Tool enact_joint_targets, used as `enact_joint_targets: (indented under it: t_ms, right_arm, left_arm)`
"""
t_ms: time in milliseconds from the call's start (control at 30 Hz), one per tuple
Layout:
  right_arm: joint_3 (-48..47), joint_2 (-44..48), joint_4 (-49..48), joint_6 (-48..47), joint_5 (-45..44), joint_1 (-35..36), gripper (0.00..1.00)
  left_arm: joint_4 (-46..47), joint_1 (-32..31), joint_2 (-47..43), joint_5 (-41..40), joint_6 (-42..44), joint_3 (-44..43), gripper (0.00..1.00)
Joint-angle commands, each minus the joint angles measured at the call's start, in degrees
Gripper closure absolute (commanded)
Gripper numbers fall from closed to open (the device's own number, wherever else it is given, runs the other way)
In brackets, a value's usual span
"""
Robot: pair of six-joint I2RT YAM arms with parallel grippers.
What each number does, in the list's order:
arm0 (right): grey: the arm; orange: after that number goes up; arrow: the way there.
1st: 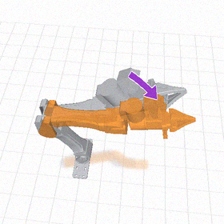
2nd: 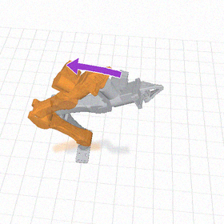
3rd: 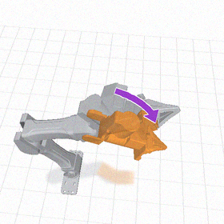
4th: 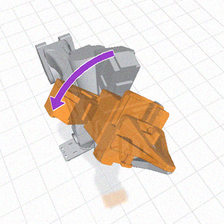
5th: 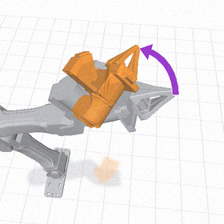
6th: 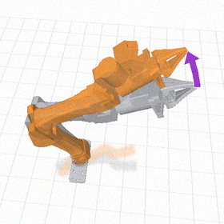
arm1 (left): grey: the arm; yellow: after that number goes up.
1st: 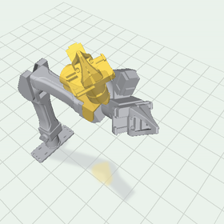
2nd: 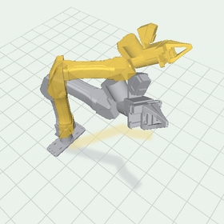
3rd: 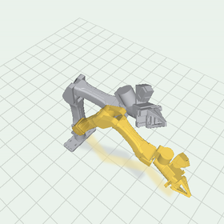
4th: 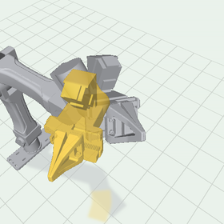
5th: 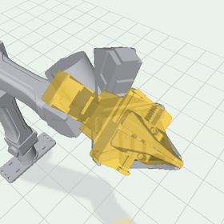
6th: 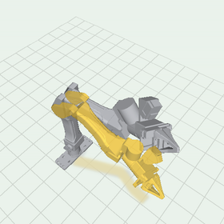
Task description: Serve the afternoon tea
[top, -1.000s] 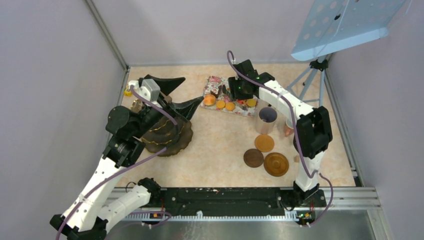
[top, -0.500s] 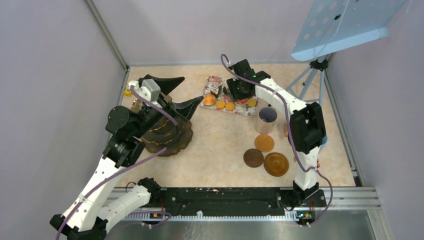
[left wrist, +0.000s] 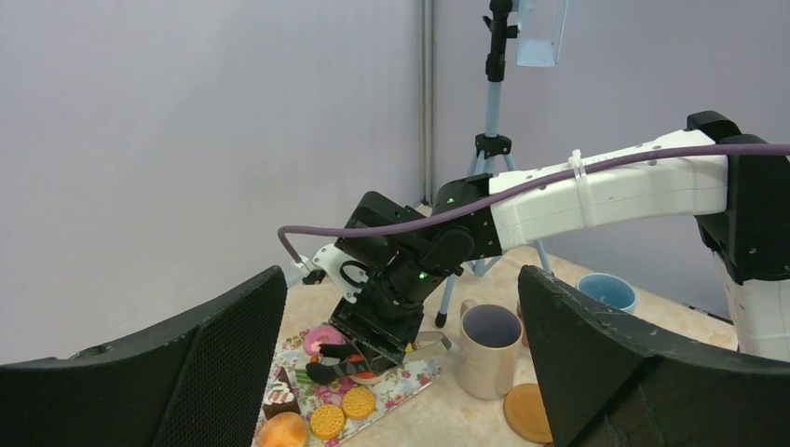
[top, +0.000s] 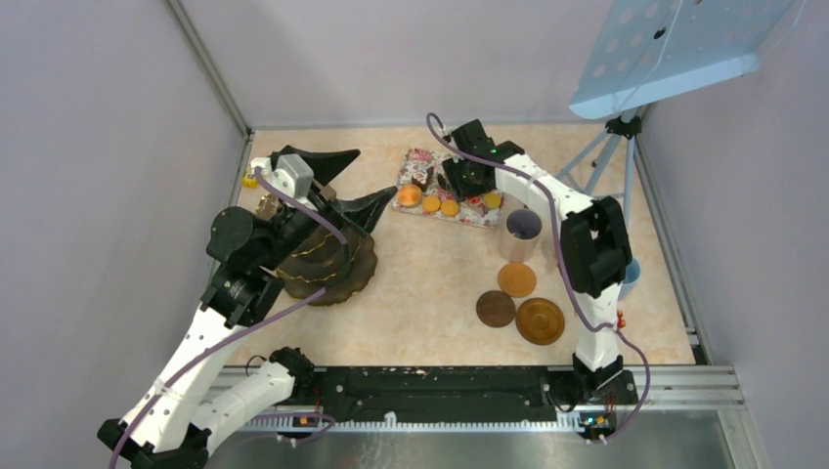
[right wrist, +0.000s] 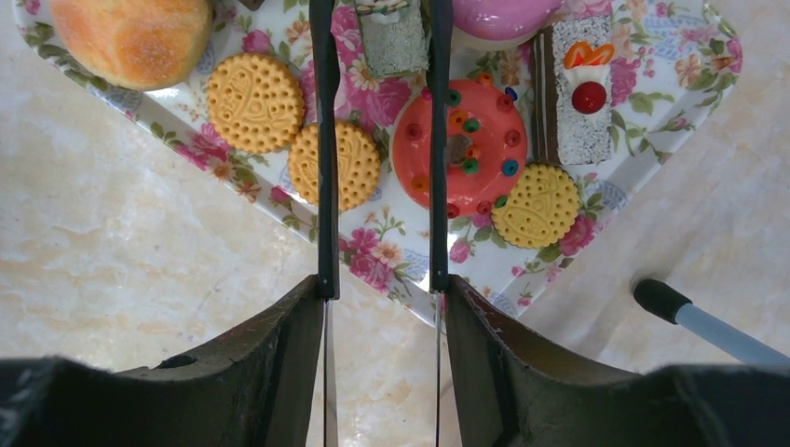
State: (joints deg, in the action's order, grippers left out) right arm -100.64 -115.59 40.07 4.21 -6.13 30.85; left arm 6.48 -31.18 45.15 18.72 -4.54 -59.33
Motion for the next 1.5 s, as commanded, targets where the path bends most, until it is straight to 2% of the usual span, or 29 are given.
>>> enact_joint_targets:
  t_ms: [0,233,467,600,1033,1467]
  right_arm:
    - [-2.05,-0.69,-1.57,-1.32,0.37,-0.44,0.52]
    - [-1.36,-1.04,-2.65,-2.24,0.40,-0.44,0.52]
    - [-1.23,-0.90,-3.50,-1.67,0.29,-0.14,0.67]
    - [-1.22,-0.41,-3.58,-1.28,-0.23,0.40,0.68]
    - [0.91,7.15,-1.76,2.50,-2.18,5.08,0.72]
    - [11.04,18.74,-3.88,3.35,-0.83,7.47,0.75]
  left_arm:
    - [2.48,-0.03,0.03,-0.26,0.29,0.18,0.01]
    - [2.48,-0.08,0.11,-0.26,0.29,0.18,0.01]
    - [2.40,-0.02,0.04,-0.34,0.40,0.18,0.01]
    - [2.40,-0.04,0.03,-0.41,0.39,0.18,0.01]
    - [2.13,0.06,-0.01,-0.62,0.52,0.09,0.01]
    - [1.96,0.11,-0.18,-0.72,0.61,0.00,0.01]
